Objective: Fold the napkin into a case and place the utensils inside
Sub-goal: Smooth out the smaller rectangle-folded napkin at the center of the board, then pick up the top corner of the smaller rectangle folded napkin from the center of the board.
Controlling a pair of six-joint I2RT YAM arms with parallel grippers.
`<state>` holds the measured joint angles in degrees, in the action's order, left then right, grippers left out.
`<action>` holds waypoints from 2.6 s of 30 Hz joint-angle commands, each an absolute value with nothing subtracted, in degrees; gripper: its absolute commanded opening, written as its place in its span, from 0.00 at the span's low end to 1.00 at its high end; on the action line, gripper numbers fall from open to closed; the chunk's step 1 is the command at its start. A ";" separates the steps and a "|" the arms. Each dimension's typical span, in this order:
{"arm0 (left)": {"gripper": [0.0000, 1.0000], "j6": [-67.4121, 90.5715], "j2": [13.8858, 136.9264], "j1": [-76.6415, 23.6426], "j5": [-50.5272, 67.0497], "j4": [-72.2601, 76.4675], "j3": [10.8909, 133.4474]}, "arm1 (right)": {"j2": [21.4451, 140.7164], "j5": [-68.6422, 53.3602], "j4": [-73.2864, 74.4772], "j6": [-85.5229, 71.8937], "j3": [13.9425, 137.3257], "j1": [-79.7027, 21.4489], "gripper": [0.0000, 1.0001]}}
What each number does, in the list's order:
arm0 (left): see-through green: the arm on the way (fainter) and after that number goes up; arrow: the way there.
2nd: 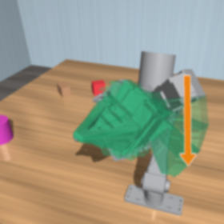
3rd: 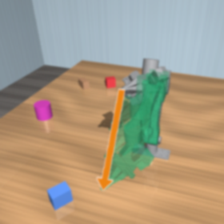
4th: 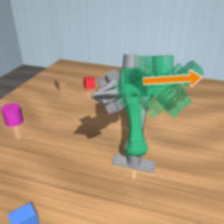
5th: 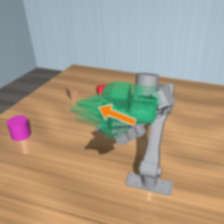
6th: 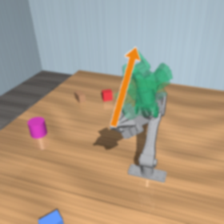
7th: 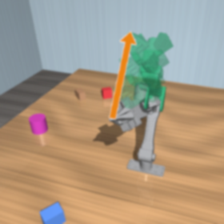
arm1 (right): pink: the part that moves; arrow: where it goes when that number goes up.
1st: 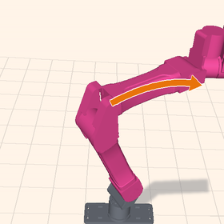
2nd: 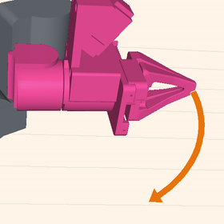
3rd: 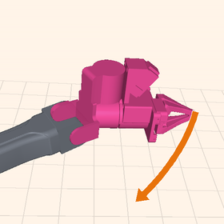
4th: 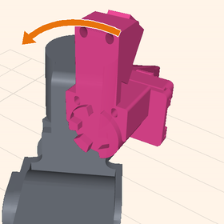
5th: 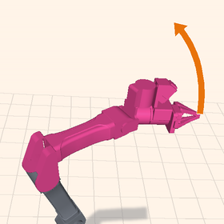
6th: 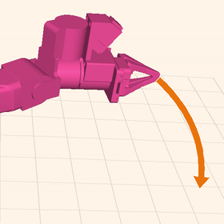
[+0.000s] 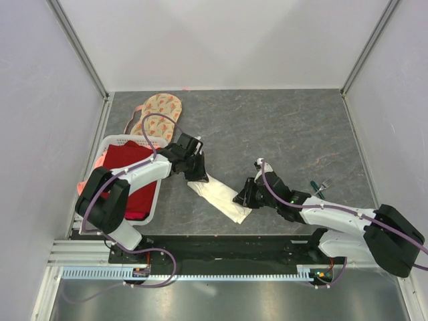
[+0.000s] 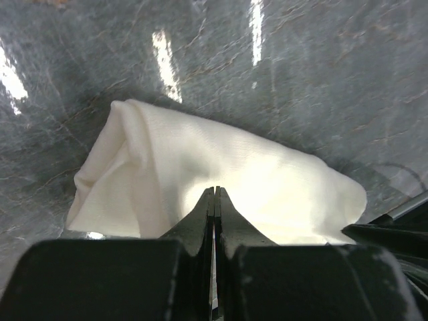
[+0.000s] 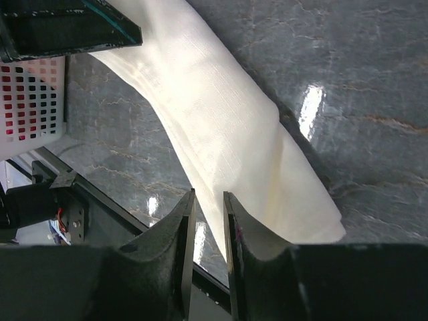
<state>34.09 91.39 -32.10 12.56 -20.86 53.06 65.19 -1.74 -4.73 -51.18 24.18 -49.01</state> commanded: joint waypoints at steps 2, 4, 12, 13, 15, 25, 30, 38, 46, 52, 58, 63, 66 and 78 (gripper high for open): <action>0.02 31.55 89.82 -31.82 13.62 -19.07 55.98 | 70.30 -4.65 -9.74 -51.76 23.48 -49.31 0.30; 0.02 31.47 89.65 -31.82 13.62 -19.42 56.16 | 70.66 -5.44 -13.42 -54.12 19.28 -49.39 0.29; 0.02 31.38 86.23 -31.82 14.94 -20.91 56.43 | 66.01 -3.08 -11.18 -54.85 13.36 -49.75 0.29; 0.02 31.38 84.39 -31.82 14.94 -21.09 56.25 | 65.14 -2.73 -8.12 -54.32 14.23 -49.75 0.29; 0.04 31.38 82.36 -31.73 14.59 -21.62 55.20 | 62.41 -0.89 -5.20 -53.35 15.03 -49.75 0.29; 0.29 31.29 68.82 -29.97 14.23 -23.29 49.83 | 61.25 4.04 10.28 -45.19 29.77 -49.83 0.32; 0.33 32.69 70.48 -29.88 17.66 -21.10 48.08 | 69.42 3.87 10.46 -42.45 36.29 -49.83 0.37; 0.28 36.82 67.33 -29.88 16.61 -19.43 44.04 | 74.53 1.49 0.79 -45.17 30.42 -50.53 0.39; 0.23 39.99 58.37 -29.97 20.30 -17.31 38.33 | 75.14 7.29 5.97 -40.53 37.34 -53.35 0.46; 0.21 40.95 53.62 -29.97 21.45 -21.09 36.39 | 84.45 7.12 5.80 -31.83 49.29 -55.54 0.56; 0.18 41.48 48.35 -29.88 17.06 -26.01 35.77 | 93.07 7.38 7.46 -28.48 59.58 -56.60 0.61; 0.16 41.75 44.57 -29.79 14.50 -28.47 34.63 | 96.15 7.03 7.91 -27.07 61.79 -57.13 0.60; 0.16 42.27 43.16 -29.79 13.89 -28.65 34.02 | 96.68 7.38 7.65 -26.63 62.05 -57.57 0.58; 0.16 41.13 50.89 -29.79 13.45 -28.74 33.84 | 98.52 7.56 6.94 -26.98 63.46 -59.50 0.53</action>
